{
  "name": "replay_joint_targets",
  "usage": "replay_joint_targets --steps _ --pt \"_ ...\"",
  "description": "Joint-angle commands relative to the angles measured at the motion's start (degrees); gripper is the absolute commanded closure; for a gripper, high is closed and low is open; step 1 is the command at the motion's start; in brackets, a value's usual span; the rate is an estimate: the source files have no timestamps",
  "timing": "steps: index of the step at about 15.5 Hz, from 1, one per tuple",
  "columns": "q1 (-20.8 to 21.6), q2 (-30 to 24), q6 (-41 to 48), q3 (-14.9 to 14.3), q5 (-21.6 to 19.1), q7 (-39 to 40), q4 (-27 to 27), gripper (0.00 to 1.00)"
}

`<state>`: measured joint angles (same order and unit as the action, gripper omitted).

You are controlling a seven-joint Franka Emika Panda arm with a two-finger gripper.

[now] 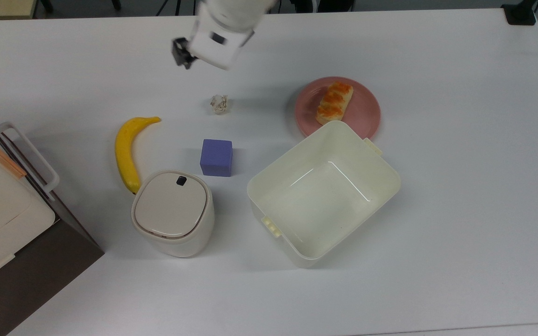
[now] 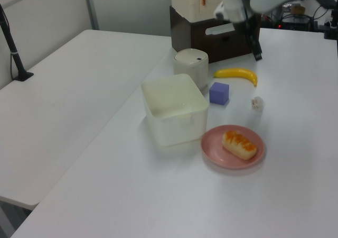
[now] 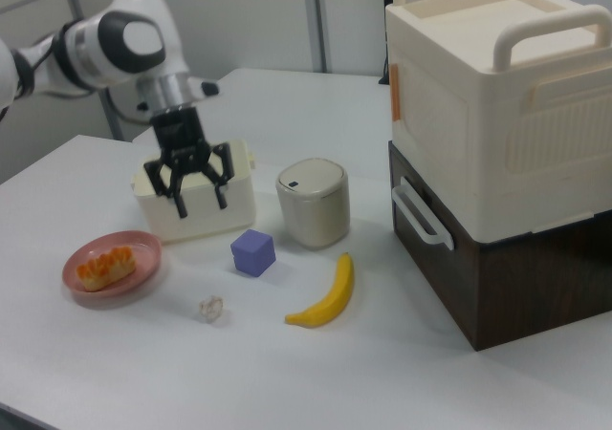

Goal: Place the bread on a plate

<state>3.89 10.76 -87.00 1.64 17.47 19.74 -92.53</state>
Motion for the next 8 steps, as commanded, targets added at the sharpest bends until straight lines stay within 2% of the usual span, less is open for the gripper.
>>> replay_joint_targets --steps 1,4,8 --pt "-1.87 -1.36 1.4 -2.34 -5.07 -3.12 4.37 0.27" --pt "-3.98 -1.62 0.87 -3.83 -9.73 -6.98 7.09 0.27" --pt "-6.52 -1.62 0.61 -4.19 -12.1 -12.08 10.87 0.27"
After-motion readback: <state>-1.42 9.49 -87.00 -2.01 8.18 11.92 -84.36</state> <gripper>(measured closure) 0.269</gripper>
